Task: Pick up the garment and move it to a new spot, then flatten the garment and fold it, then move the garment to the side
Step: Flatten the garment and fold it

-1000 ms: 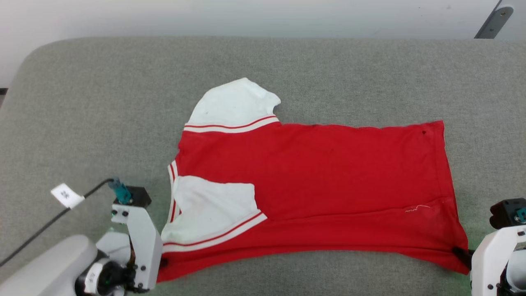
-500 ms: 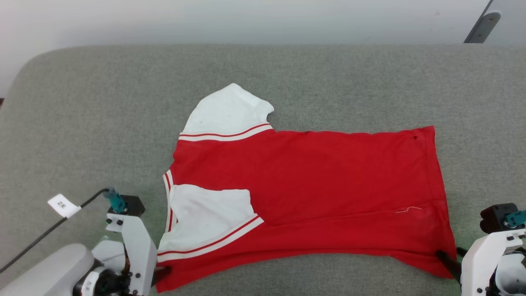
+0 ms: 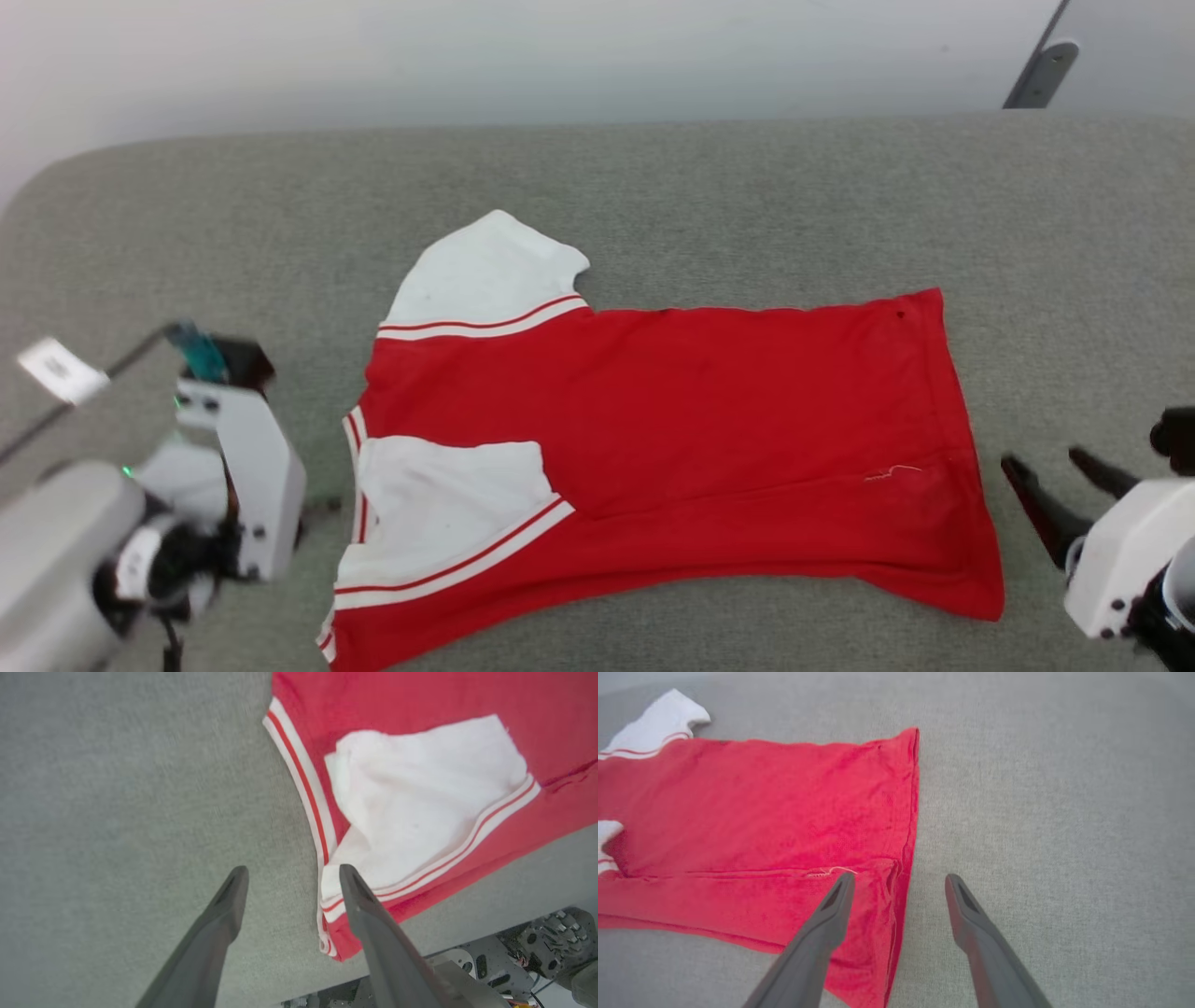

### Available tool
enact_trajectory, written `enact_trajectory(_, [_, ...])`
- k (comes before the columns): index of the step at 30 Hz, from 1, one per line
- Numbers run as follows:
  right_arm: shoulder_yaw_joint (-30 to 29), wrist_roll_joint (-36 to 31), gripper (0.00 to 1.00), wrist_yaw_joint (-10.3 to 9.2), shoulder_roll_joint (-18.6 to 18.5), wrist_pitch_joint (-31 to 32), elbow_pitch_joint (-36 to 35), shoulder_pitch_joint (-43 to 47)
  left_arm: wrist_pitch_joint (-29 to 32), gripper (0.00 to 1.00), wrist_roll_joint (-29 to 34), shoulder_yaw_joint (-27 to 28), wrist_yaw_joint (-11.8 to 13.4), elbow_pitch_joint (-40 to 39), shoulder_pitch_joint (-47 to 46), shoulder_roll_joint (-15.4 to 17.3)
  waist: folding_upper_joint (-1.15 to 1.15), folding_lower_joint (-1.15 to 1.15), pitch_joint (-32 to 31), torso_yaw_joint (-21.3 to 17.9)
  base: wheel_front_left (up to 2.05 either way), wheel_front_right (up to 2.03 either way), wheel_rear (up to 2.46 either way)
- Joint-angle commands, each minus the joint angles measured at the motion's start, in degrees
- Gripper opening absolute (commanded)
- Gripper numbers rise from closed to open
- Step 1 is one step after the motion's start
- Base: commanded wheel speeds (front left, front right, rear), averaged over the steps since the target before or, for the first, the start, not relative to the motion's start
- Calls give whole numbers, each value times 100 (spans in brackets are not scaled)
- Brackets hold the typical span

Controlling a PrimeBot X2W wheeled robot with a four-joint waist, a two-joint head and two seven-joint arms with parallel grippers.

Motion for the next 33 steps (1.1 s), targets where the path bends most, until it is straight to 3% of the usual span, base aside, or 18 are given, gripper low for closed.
enact_trajectory(1, [-41, -67, 100, -10, 85, -127, -62, -73, -51, 100, 44, 49, -36, 35, -106, -17, 0, 0, 59, -83, 0, 0, 0])
enact_trajectory(9, [108, -526, 100, -9, 485, -1758, -453, -497, -719, 100, 558, 302, -579, 856, -1020, -234, 0, 0, 465, -545, 0, 0, 0])
enact_trajectory(17, [354, -872, 100, -10, 694, -3195, -245, -782, -1273, 100, 1083, 399, -1145, 1821, -1981, -436, 0, 0, 1004, -1038, 0, 0, 0])
enact_trajectory(25, [383, -957, 100, -10, 862, -3811, 2, -918, -1068, 100, 1184, 378, -1557, 2542, -2770, -684, 0, 0, 1440, -1305, 0, 0, 0])
enact_trajectory(33, [458, -993, 100, -10, 971, -3968, 183, -1032, -530, 100, 1121, 260, -1788, 2992, -3305, -929, 0, 0, 1672, -1366, 0, 0, 0])
